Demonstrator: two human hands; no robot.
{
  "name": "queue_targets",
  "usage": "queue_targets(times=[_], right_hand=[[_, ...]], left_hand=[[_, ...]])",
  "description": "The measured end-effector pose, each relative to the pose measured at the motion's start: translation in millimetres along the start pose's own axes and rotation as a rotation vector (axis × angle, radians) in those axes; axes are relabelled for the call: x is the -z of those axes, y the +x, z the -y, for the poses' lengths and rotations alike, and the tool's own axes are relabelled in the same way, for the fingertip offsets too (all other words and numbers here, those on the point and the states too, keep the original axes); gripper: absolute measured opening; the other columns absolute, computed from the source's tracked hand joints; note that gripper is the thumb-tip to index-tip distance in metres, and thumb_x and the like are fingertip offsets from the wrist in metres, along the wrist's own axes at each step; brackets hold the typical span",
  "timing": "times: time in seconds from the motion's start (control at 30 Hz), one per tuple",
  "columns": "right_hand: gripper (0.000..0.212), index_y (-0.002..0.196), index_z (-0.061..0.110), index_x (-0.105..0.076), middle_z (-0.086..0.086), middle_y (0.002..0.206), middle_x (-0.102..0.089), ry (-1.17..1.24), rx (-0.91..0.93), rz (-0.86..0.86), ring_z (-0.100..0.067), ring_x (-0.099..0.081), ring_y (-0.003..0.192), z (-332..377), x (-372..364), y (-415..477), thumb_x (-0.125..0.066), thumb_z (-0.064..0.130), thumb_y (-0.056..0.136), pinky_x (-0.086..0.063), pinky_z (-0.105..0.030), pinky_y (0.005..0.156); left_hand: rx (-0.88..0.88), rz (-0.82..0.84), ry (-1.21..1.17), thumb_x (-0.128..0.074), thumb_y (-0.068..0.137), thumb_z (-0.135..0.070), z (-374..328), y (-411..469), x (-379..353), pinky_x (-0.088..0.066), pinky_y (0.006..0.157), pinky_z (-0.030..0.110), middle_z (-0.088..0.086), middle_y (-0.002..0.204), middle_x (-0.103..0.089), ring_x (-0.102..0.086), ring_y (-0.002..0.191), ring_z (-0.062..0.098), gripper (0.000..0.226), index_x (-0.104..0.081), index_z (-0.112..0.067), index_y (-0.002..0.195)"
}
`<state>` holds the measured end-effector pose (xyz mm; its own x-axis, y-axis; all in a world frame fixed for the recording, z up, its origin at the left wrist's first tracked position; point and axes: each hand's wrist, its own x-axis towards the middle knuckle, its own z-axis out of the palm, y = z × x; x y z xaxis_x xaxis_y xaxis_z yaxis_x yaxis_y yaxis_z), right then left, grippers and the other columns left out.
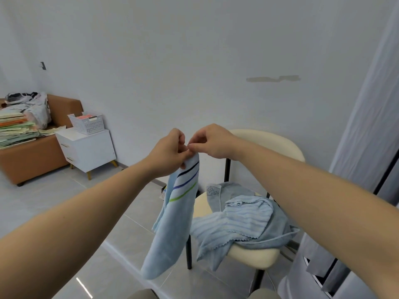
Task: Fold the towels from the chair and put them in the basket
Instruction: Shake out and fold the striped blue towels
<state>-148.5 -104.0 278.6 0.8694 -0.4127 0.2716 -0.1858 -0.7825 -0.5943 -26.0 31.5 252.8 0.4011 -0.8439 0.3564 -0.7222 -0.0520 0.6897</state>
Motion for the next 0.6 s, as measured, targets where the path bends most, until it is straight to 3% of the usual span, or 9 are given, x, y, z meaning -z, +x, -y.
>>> queue_targets(times=[0.1, 0.27, 0.37, 0.5, 0.6], right_hand=[[0.015, 0.099, 0.019, -0.077, 0.006, 0.090, -0.073, 0.010, -0.033, 0.060, -0.011, -0.065, 0.086, 3, -1, -1, -0.073, 0.031, 0.090, -0.054, -0.028, 0.075], [0.014, 0.100, 0.019, -0.072, 0.014, 0.081, -0.061, -0.166, -0.008, -0.009, -0.009, -0.057, 0.078, 6, -2, 5, -0.060, 0.025, 0.098, -0.042, -0.025, 0.073], [0.016, 0.101, 0.014, -0.068, 0.003, 0.085, -0.066, -0.129, -0.091, -0.080, -0.014, -0.066, 0.071, 7, 9, 6, -0.053, 0.020, 0.101, -0.050, -0.029, 0.070], [0.014, 0.102, 0.012, -0.059, -0.008, 0.086, -0.070, 0.025, -0.216, -0.193, -0.016, -0.071, 0.064, -4, 28, 7, -0.048, 0.019, 0.104, -0.056, -0.028, 0.058], [0.012, 0.097, 0.015, -0.057, -0.014, 0.090, -0.069, 0.067, -0.259, -0.311, -0.020, -0.072, 0.068, -13, 44, 15, -0.047, 0.017, 0.104, -0.060, -0.029, 0.060]], left_hand=[[0.027, -0.010, 0.013, -0.068, 0.095, -0.024, 2, -2, 3, -0.054, 0.059, 0.026, 0.003, 0.088, -0.075, -0.069, 0.059, 0.018, 0.034, -0.035, -0.015, 0.094], [0.073, 0.010, -0.084, -0.074, 0.088, -0.014, 5, -5, 2, -0.057, 0.062, 0.031, 0.010, 0.091, -0.071, -0.062, 0.066, 0.021, 0.035, -0.042, -0.012, 0.103], [0.033, 0.041, 0.008, -0.077, 0.084, -0.019, 11, -9, -1, -0.059, 0.074, 0.041, 0.001, 0.090, -0.072, -0.068, 0.080, 0.023, 0.038, -0.048, -0.025, 0.107], [-0.033, 0.076, 0.078, -0.073, 0.085, -0.021, 17, -14, -7, -0.056, 0.072, 0.032, -0.005, 0.089, -0.071, -0.067, 0.079, 0.017, 0.039, -0.047, -0.034, 0.111], [-0.068, 0.108, 0.165, -0.071, 0.085, -0.021, 19, -17, -11, -0.048, 0.067, 0.023, -0.010, 0.086, -0.067, -0.062, 0.076, 0.009, 0.037, -0.049, -0.033, 0.112]])
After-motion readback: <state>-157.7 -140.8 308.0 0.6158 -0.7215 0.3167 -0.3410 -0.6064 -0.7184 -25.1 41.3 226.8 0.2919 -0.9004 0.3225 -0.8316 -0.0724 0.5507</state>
